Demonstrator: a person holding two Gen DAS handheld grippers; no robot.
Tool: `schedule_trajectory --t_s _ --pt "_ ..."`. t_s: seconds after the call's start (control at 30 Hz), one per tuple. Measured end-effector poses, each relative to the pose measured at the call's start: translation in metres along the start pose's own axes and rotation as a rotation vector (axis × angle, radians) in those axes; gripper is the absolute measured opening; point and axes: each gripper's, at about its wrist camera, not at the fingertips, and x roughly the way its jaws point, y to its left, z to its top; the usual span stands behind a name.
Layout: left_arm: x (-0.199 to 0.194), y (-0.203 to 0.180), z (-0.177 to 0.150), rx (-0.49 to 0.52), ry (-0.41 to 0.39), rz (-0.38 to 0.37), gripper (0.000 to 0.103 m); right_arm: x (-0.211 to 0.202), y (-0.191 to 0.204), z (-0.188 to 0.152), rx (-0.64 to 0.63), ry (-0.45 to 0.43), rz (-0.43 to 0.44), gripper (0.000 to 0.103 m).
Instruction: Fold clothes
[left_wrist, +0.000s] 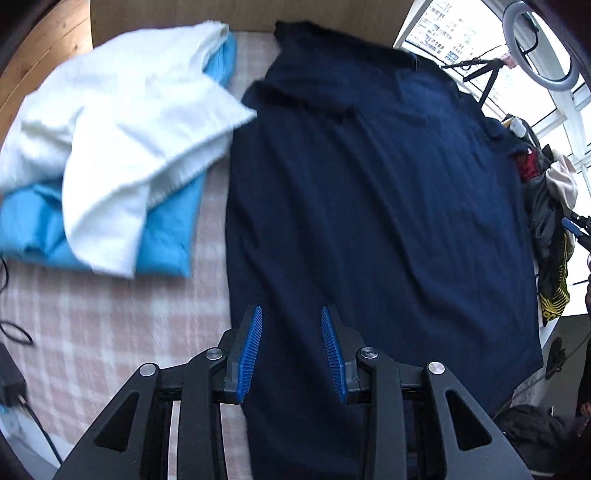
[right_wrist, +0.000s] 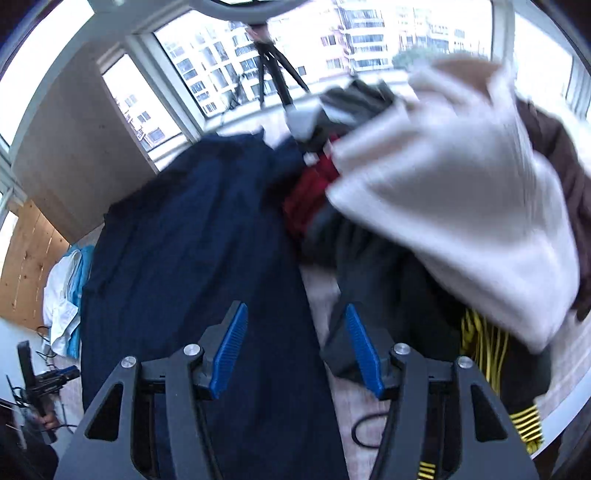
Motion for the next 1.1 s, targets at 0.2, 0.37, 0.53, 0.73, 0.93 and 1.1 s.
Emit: schedule_trajectory --t_s 0.2,0.37,0.53,0.73,0.93,1.1 --pt "0.003 -0.004 -0.027 -0.069 0.022 0.002 0.032 0.063 0.009 0.007 -0.084 0.036 -0.044 0.055" --pt "-0.008 0.005 -0.059 -0.120 0.019 0.014 0.032 0.101 0.009 0.022 -0.120 0.084 -0.052 0.055" --pt "-0.010 0.012 -0.075 -0.175 0.006 0.019 0.032 0.117 0.012 0.026 -0.155 0.107 -0.034 0.043" --pt "-0.013 0.014 -0.079 -0.176 0.001 0.026 0.032 0.112 -0.003 0.027 -0.100 0.105 -0.053 0.003" --pt "-0.018 0.020 -0.082 -0.188 0.002 0.013 0.033 0.098 0.003 0.030 -0.113 0.104 -0.036 0.022" --pt "-0.039 0.030 -0.097 -0.226 -0.022 0.016 0.033 0.094 0.020 0.019 -0.175 0.128 -0.016 0.034"
